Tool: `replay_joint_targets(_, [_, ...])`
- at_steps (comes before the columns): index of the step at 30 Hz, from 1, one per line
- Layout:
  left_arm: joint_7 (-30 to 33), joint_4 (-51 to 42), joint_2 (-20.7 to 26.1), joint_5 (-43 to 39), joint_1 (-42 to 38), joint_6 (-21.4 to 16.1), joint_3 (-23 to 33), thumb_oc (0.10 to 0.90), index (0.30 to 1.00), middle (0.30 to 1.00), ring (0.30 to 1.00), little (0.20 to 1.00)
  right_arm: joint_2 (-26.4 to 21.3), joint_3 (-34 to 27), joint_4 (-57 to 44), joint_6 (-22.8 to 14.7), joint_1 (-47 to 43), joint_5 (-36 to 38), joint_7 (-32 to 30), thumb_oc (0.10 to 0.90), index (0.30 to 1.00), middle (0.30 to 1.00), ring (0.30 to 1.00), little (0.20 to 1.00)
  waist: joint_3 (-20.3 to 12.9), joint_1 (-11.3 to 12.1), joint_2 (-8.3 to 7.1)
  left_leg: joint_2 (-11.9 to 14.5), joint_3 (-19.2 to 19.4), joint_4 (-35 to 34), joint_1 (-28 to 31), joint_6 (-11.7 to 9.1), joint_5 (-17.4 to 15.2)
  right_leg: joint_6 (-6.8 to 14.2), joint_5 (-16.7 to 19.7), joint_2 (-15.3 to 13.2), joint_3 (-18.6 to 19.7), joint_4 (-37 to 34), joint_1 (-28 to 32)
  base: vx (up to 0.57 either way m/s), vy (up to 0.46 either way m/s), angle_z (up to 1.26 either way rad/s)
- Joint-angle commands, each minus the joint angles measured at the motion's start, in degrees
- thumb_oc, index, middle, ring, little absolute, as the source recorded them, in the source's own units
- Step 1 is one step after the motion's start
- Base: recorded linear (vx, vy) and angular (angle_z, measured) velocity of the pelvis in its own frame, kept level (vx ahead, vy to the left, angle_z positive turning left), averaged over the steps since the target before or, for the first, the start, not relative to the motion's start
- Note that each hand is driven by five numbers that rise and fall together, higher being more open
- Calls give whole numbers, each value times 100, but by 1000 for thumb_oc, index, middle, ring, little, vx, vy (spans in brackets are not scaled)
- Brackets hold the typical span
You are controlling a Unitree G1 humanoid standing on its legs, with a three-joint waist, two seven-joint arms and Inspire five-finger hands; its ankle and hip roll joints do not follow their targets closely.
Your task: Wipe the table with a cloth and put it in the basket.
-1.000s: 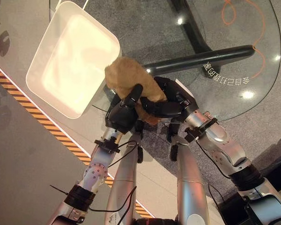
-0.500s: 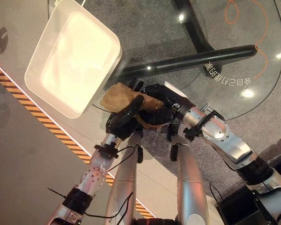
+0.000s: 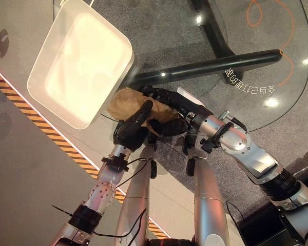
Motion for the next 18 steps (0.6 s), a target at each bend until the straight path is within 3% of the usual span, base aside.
replay_joint_targets(1, [-632,-1225,-155,30,-99,-211,-9,800,900,900,900,900,94,-44,-989,-623,-20,-66,-154,800,900,900,900,900,-154,99,-111,-437,108,-34,294,291,-419,244,509,418,101,-687,194,0,0,0])
replay_joint_targets(9, [-796,-1199,-148,39,-4,-304,130,800,900,900,900,900,-7,-662,-1282,-1141,198,103,-290,800,900,900,900,900,-154,28,-219,-406,120,-46,386,317,-464,290,538,473,152,-704,292,0,0,0])
replay_joint_targets(18, [-834,-1216,-186,98,48,-314,245,800,900,900,900,900,96,-944,-1371,-1275,438,72,-314,800,900,900,900,900,-154,-3,-256,-388,125,-11,358,347,-526,319,546,486,183,-696,264,0,0,0])
